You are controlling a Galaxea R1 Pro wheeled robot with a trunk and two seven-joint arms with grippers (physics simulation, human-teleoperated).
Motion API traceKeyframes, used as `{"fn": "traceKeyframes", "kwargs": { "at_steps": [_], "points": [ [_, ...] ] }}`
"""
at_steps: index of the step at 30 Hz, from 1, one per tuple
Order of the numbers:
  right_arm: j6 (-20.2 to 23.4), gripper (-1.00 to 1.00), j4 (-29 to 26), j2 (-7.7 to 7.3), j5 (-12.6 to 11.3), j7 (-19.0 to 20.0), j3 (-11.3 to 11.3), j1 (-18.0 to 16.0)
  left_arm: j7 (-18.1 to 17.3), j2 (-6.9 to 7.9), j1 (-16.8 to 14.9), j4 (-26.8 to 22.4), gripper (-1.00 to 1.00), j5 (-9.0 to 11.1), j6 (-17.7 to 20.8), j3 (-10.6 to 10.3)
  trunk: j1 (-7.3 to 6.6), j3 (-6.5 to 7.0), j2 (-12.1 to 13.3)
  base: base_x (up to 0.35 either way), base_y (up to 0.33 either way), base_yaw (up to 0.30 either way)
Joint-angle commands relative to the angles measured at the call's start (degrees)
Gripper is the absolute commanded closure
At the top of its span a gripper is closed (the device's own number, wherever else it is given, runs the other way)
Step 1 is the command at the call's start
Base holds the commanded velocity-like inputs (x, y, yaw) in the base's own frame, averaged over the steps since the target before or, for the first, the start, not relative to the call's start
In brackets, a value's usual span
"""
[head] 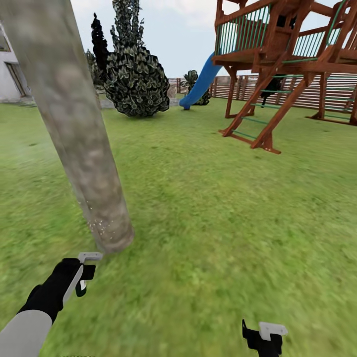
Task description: In the garden, pick up the pesticide atomizer on the floor and spray pesticide onto both trees until each tree trunk is fully covered.
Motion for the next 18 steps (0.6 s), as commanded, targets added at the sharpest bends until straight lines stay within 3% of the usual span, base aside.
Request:
{"fn": "traceKeyframes", "kwargs": {
  "at_steps": [1, 4, 11, 18],
  "points": [
    [0.0, -1.0, 0.0, 0.0, 0.0, 0.0, 0.0, 0.0, 0.0, 0.0, 0.0, 0.0, 1.0, 0.0, 0.0, 0.0, 0.0, 0.0, 0.0, 0.12, -0.254, 0.275],
    [0.0, -1.0, 0.0, 0.0, 0.0, 0.0, 0.0, 0.0, 0.0, 0.0, 0.0, 0.0, 1.0, 0.0, 0.0, 0.1, 0.0, 0.0, 0.0, 0.118, -0.254, 0.18],
    [0.0, -1.0, 0.0, 0.0, 0.0, 0.0, 0.0, 0.0, -0.1, -0.02, 0.0, -0.1, 1.0, 0.0, 0.0, 0.1, 0.0, 0.0, 0.0, 0.117, -0.255, 0.019],
    [0.0, -1.0, 0.0, 0.0, 0.0, 0.0, 0.0, 0.0, 0.0, -0.59, 0.0, 0.0, 1.0, 0.0, -0.1, 0.1, 0.0, 0.0, 0.0, 0.117, -0.255, 0.241]
  ]
}}
